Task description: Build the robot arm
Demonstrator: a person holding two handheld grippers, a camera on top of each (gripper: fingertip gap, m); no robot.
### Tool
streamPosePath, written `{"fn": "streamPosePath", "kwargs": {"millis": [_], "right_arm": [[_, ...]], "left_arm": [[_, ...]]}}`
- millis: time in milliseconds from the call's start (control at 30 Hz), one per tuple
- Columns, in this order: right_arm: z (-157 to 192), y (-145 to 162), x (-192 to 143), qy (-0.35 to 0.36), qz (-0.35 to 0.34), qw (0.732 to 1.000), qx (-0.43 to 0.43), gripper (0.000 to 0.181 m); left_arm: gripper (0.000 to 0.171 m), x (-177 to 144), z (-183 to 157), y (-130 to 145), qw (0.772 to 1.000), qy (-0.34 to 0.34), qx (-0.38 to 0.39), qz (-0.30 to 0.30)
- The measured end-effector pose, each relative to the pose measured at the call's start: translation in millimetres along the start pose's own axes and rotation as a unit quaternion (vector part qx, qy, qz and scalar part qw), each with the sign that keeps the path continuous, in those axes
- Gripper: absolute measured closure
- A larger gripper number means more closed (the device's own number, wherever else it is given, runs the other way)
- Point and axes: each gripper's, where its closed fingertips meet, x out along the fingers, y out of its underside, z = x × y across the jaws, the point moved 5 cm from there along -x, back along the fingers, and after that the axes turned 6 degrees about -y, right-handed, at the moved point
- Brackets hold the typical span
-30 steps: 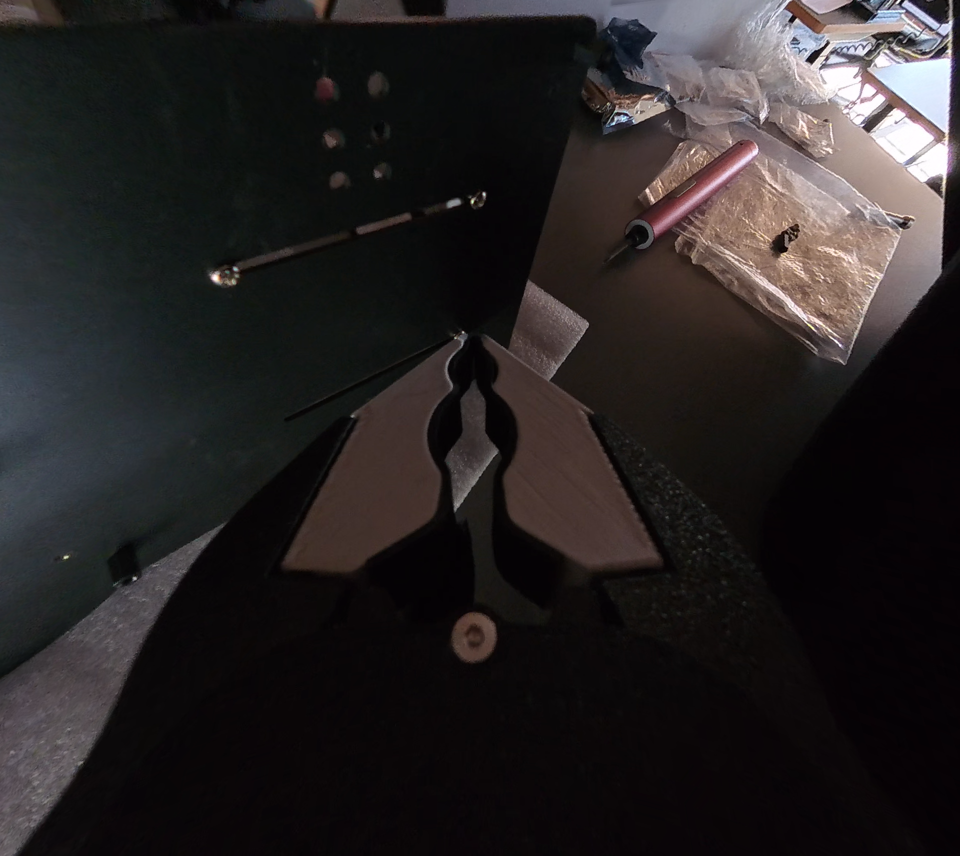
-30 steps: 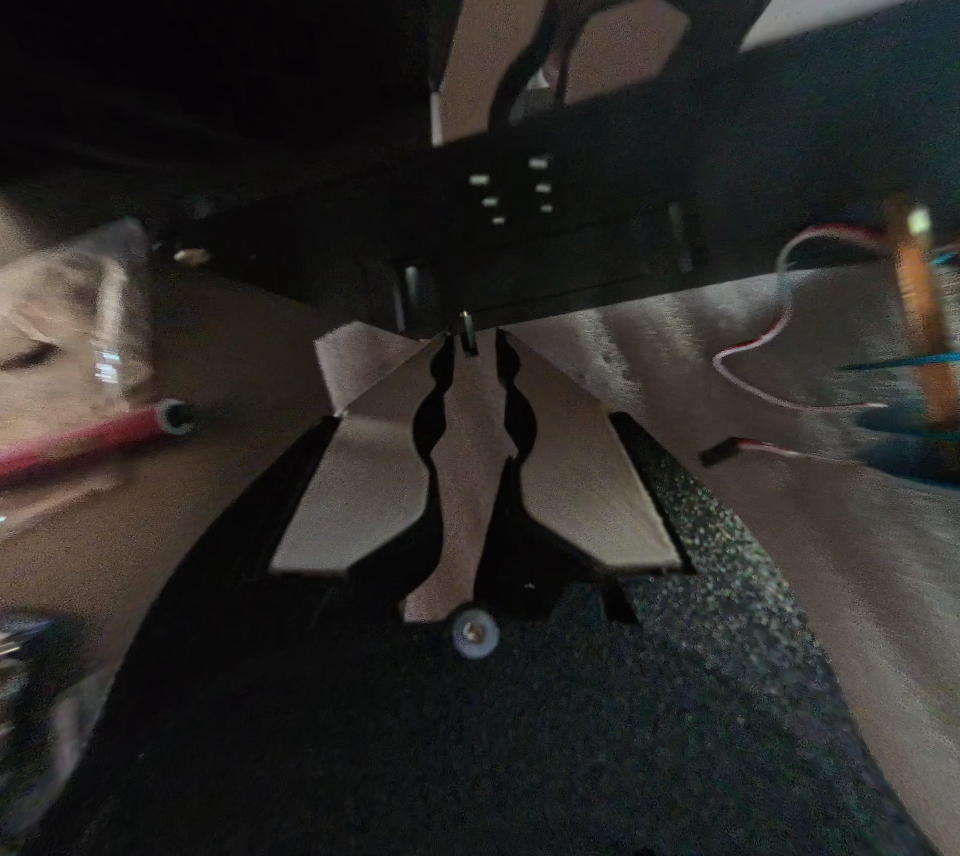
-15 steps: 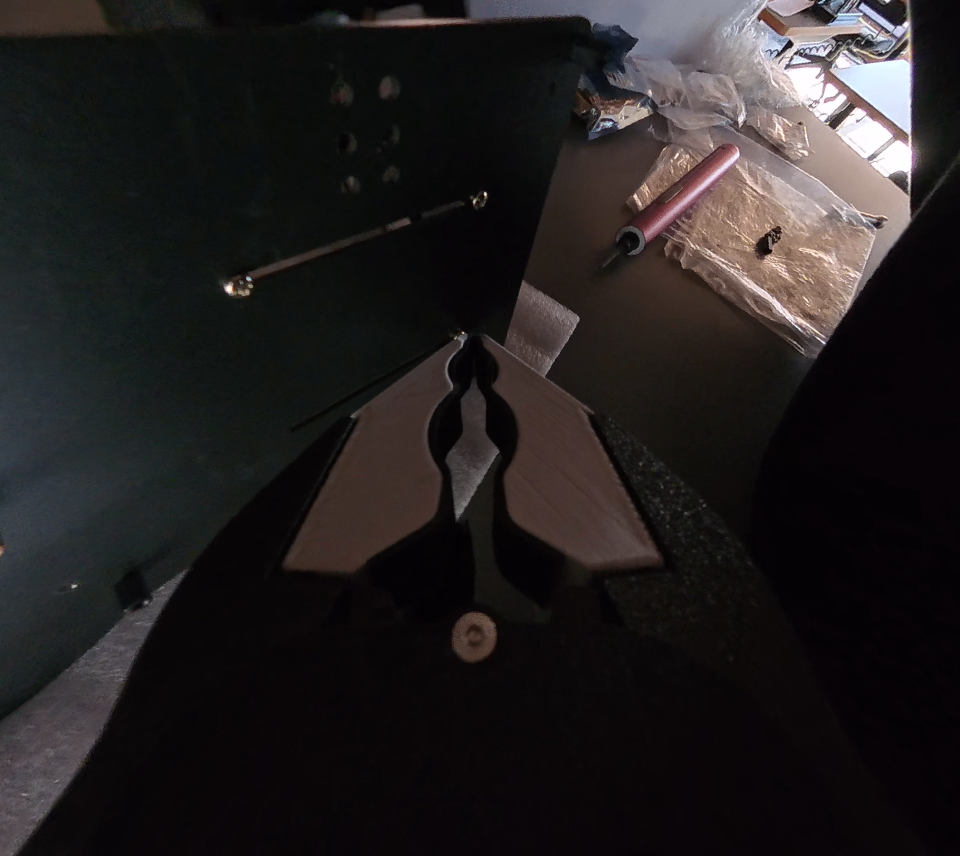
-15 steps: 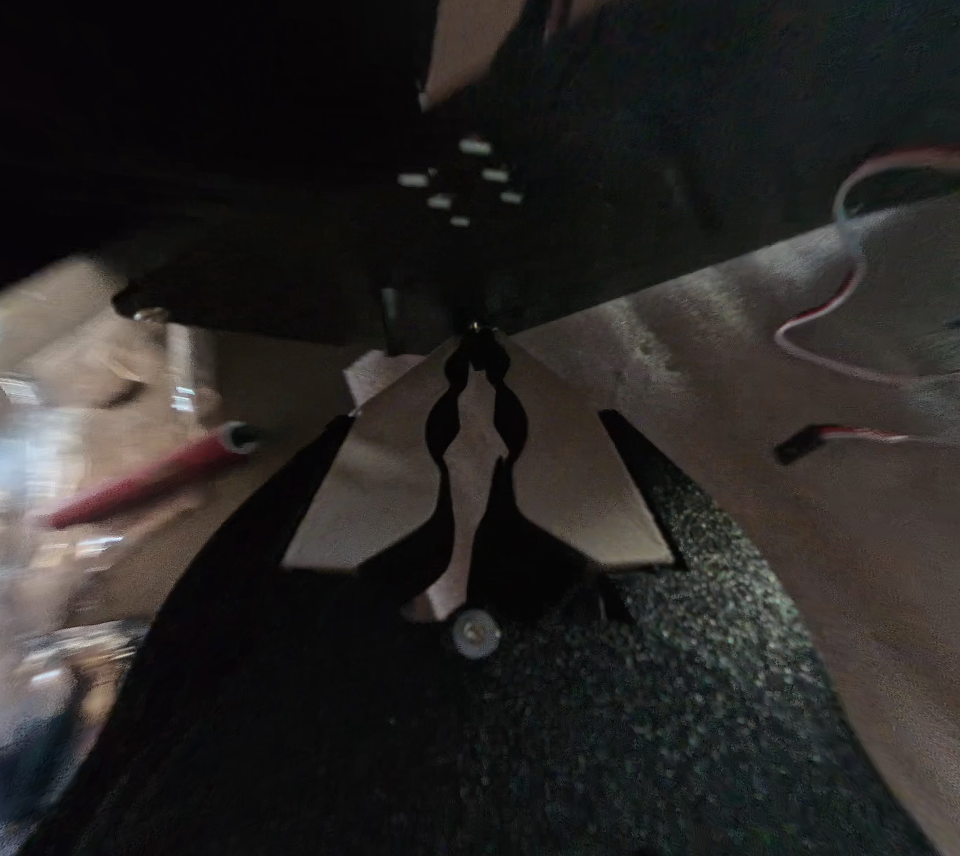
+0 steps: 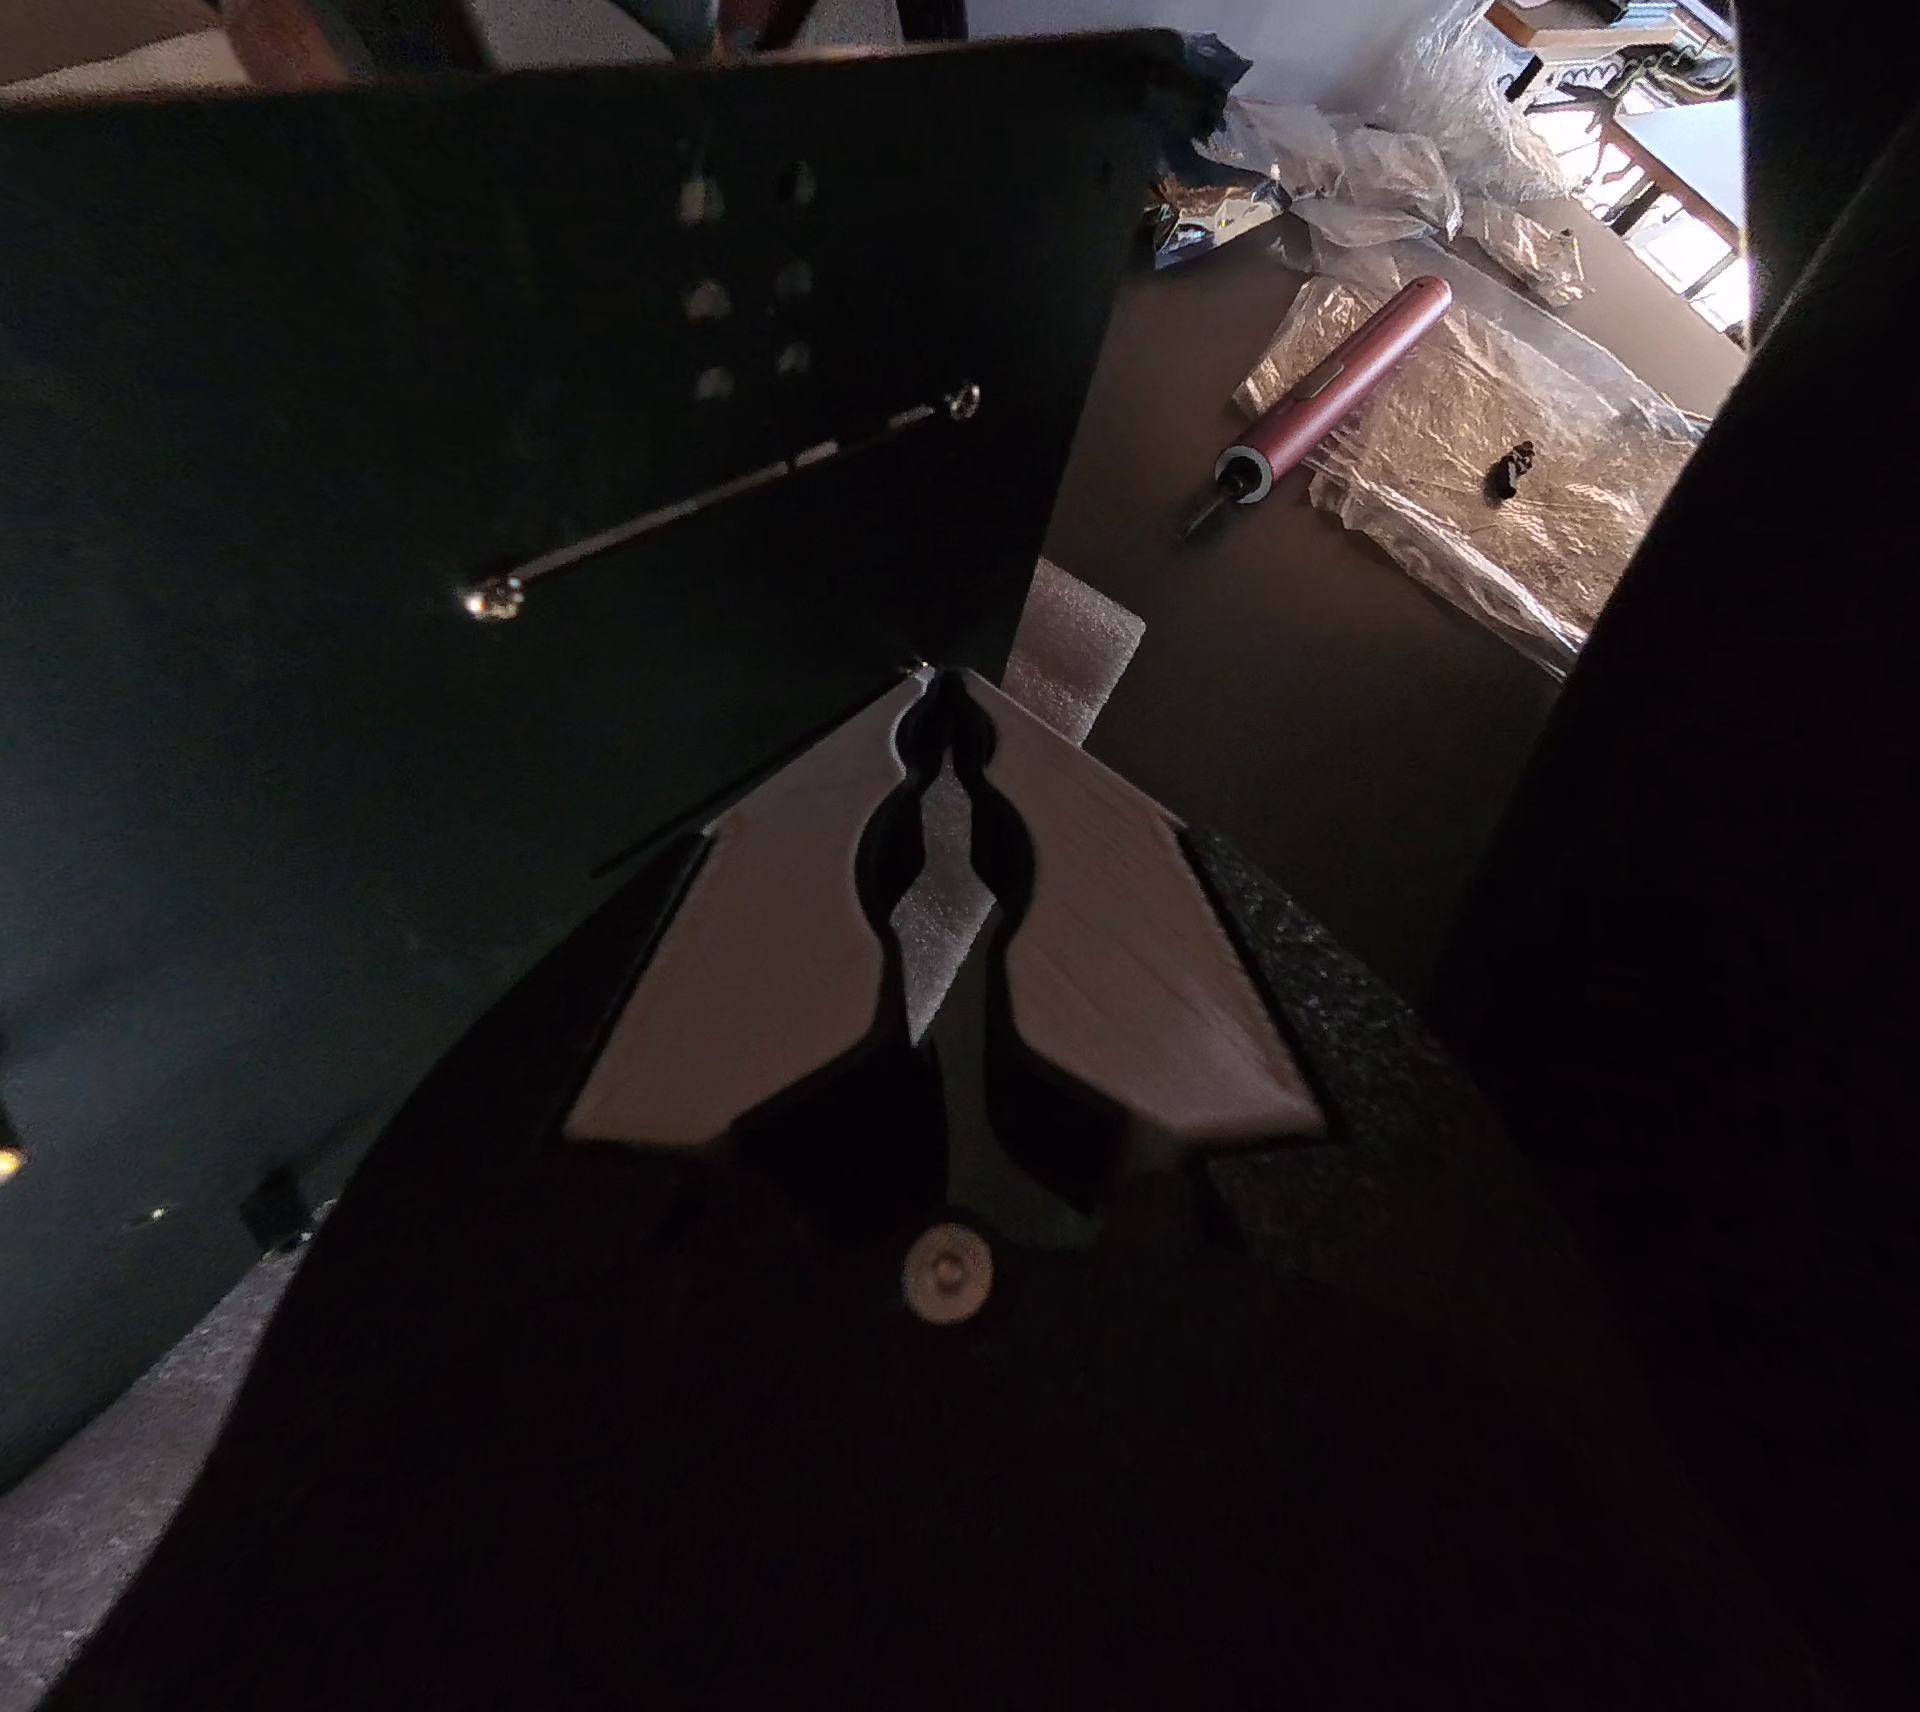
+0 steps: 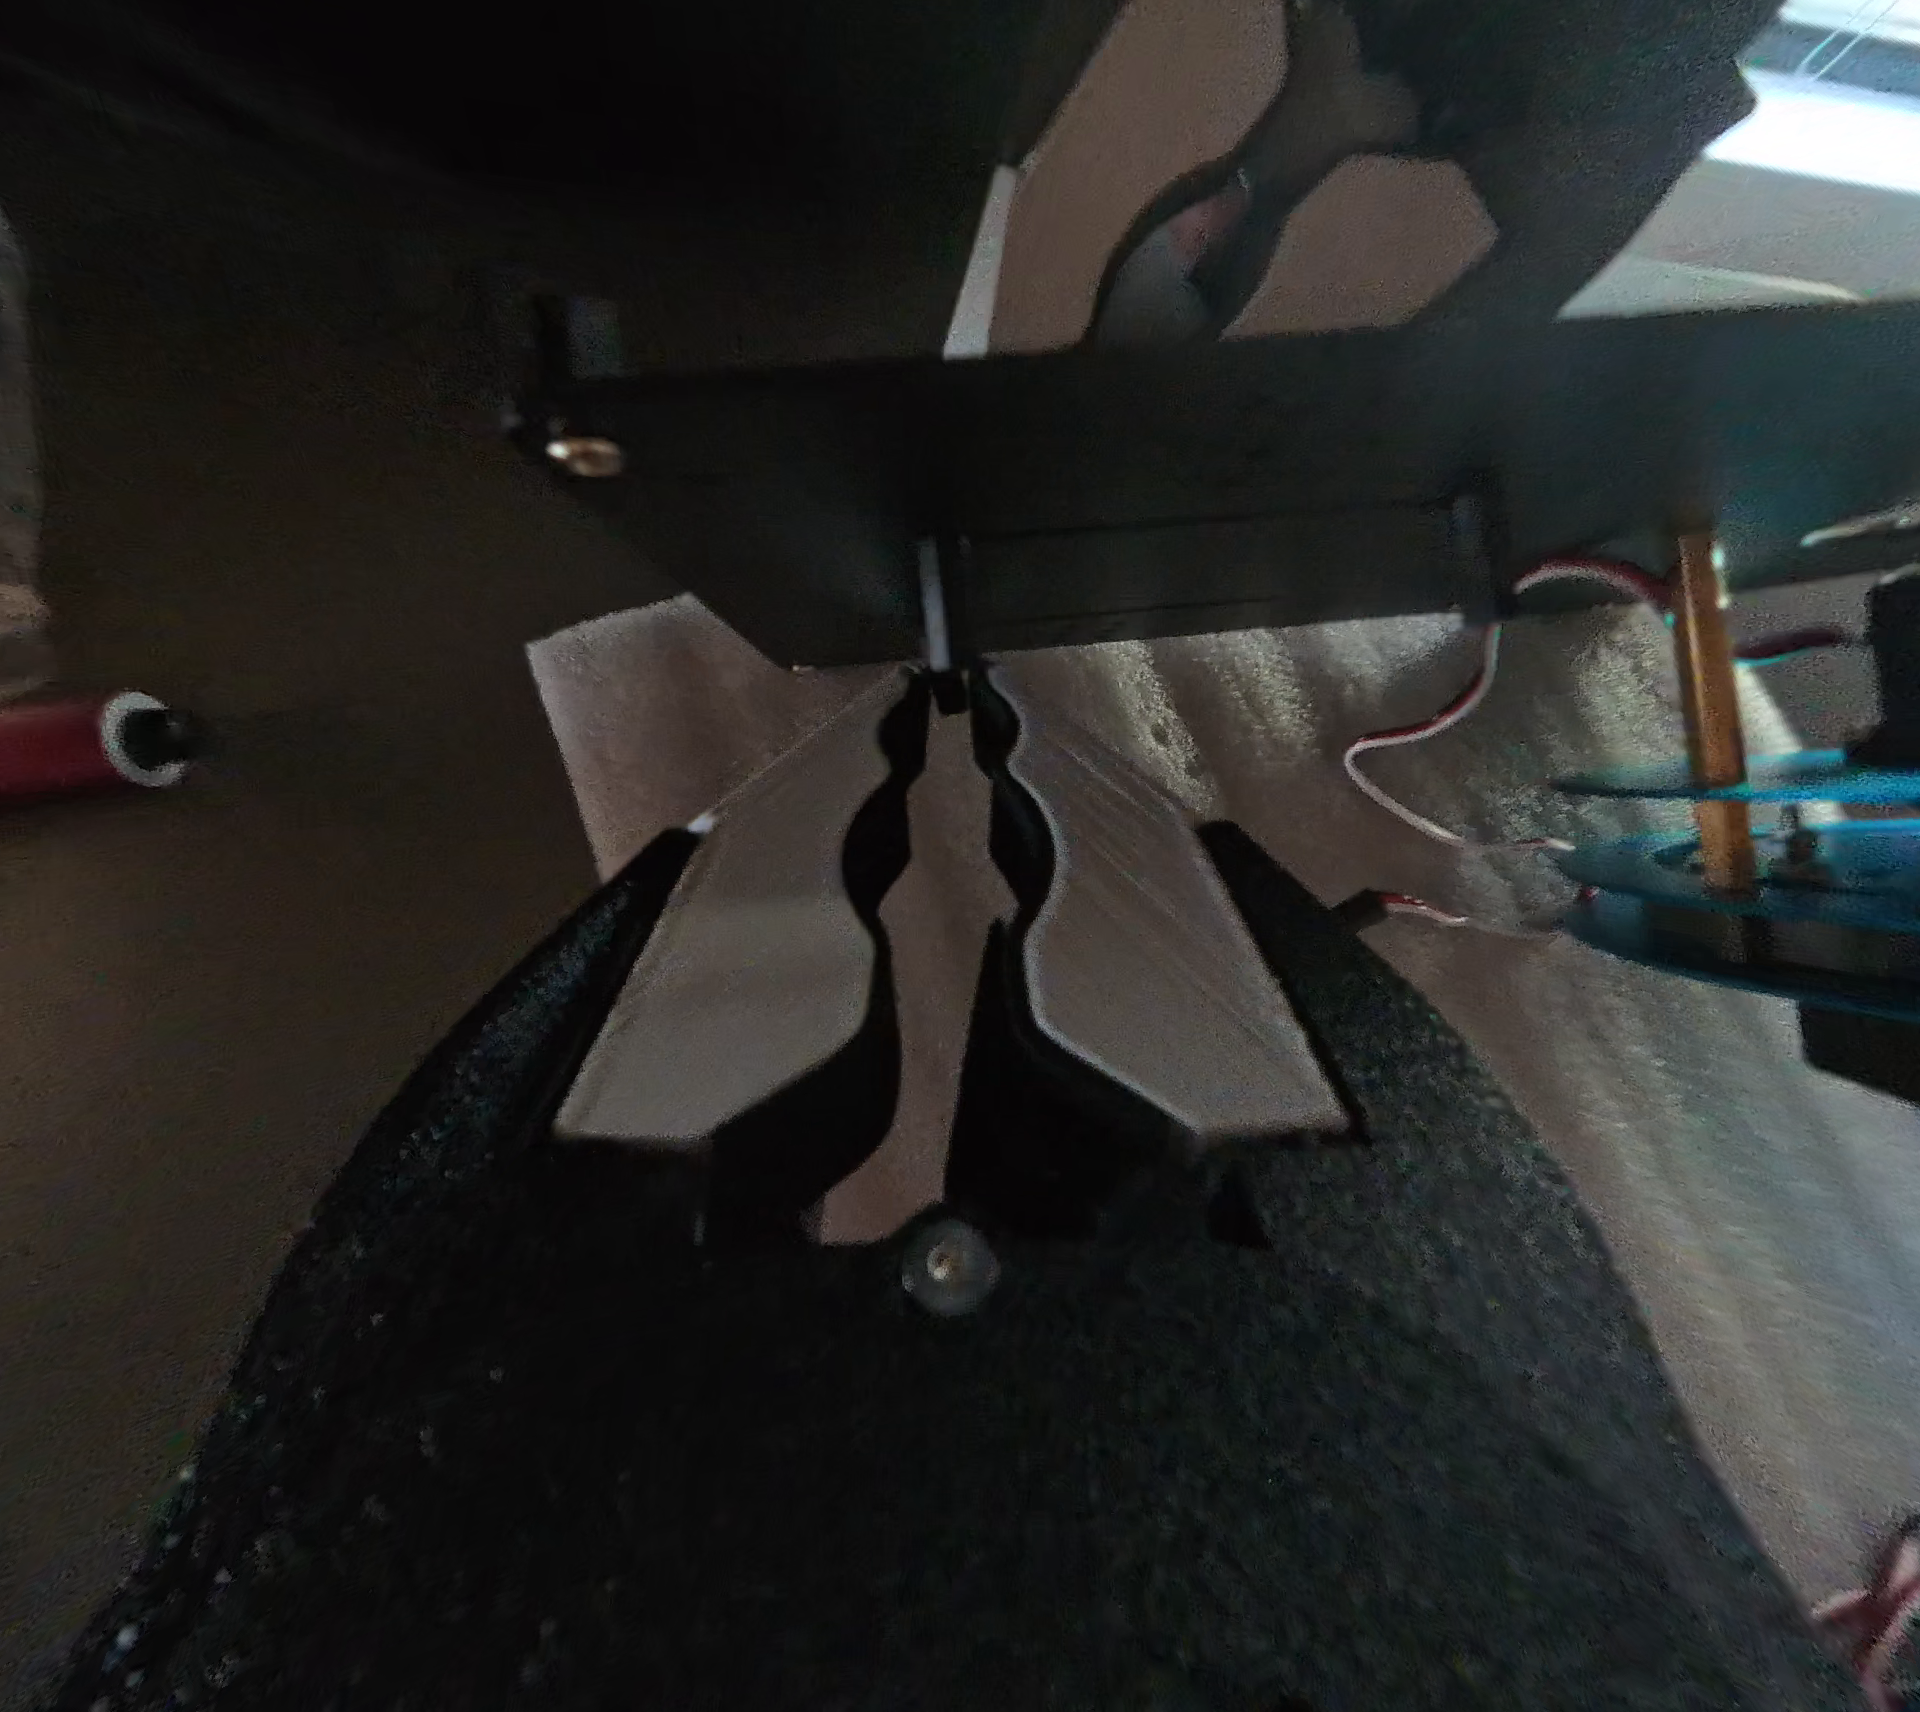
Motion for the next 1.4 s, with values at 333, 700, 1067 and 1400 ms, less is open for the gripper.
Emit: {"fn": "streamPosePath", "kwargs": {"millis": [333,700,1067,1400], "right_arm": [[-9.6,9.5,-0.2,-0.316,-0.042,0.859,0.4,0.176],[-23.2,-3.2,-30.3,-0.02,-0.122,0.988,0.091,0.176],[-62.5,-64.7,-158.3,0.298,-0.162,0.895,0.289,0.14],[63.0,-89.0,-117.8,0.535,-0.348,0.632,0.44,0.138]], "left_arm": [[0.171,1.2,1.1,-1.7,1.0,0.002,0.012,0.005],[0.171,3.0,0.3,-2.2,1.0,-0.004,0.014,0.006],[0.166,-3.4,-3.1,-1.4,0.999,-0.042,0.024,-0.008],[0.157,-52.8,-3.2,-15.3,0.99,-0.1,0.095,-0.013]]}}
